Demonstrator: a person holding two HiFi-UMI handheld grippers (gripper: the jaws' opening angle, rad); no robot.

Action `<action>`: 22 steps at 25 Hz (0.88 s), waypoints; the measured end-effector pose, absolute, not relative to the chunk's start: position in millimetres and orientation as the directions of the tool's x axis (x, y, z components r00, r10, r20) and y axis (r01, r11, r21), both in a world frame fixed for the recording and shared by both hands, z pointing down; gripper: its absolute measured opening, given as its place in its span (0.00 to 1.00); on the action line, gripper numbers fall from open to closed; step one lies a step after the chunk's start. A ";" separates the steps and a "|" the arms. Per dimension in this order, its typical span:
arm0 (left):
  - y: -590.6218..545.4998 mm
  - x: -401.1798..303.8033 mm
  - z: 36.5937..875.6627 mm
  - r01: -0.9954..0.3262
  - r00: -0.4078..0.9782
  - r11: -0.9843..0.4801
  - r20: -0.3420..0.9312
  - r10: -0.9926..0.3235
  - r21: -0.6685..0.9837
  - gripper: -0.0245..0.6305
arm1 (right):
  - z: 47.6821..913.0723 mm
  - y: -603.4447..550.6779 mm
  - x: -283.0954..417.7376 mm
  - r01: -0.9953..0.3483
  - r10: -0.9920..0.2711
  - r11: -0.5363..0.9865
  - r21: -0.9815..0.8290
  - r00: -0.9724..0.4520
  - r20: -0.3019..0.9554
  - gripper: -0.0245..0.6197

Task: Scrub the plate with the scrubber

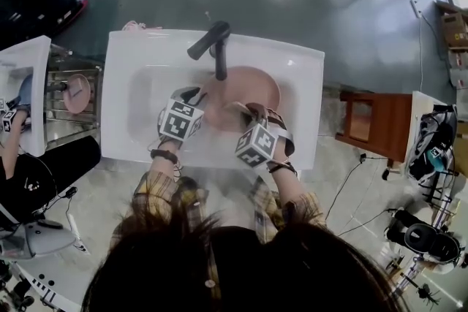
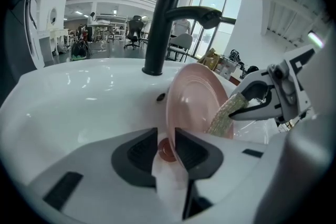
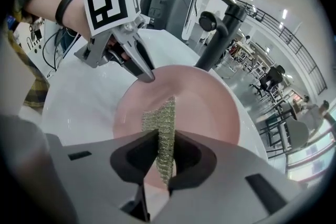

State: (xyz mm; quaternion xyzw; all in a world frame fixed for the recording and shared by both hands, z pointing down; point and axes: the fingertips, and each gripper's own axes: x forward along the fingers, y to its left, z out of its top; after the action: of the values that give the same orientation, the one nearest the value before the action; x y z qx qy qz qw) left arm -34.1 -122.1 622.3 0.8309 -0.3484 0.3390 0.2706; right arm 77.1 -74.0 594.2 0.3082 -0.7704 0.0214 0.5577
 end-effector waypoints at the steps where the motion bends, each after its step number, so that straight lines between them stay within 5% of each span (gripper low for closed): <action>1: -122.5 -34.7 619.8 -0.764 0.526 -0.609 0.751 -0.400 0.211 0.19 | 589.7 -74.5 77.9 -0.511 -0.458 0.802 0.310 -0.192 0.868 0.16; 13: -125.6 -32.9 547.8 -0.786 0.565 -0.575 0.639 -0.522 0.226 0.19 | 518.7 -77.2 83.0 -0.675 -0.549 0.694 0.249 -0.273 0.790 0.16; 22: -121.3 -39.9 472.9 -0.797 0.596 -0.542 0.499 -0.629 0.267 0.11 | 420.3 -91.9 76.4 -0.826 -0.658 0.561 -0.045 -0.478 0.582 0.16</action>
State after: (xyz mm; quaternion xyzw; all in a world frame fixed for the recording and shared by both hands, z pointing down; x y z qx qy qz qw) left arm -39.9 -121.3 472.9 0.8606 -0.4142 0.1748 0.2392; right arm 76.4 -91.9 420.3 0.4394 -0.8443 0.1623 0.2601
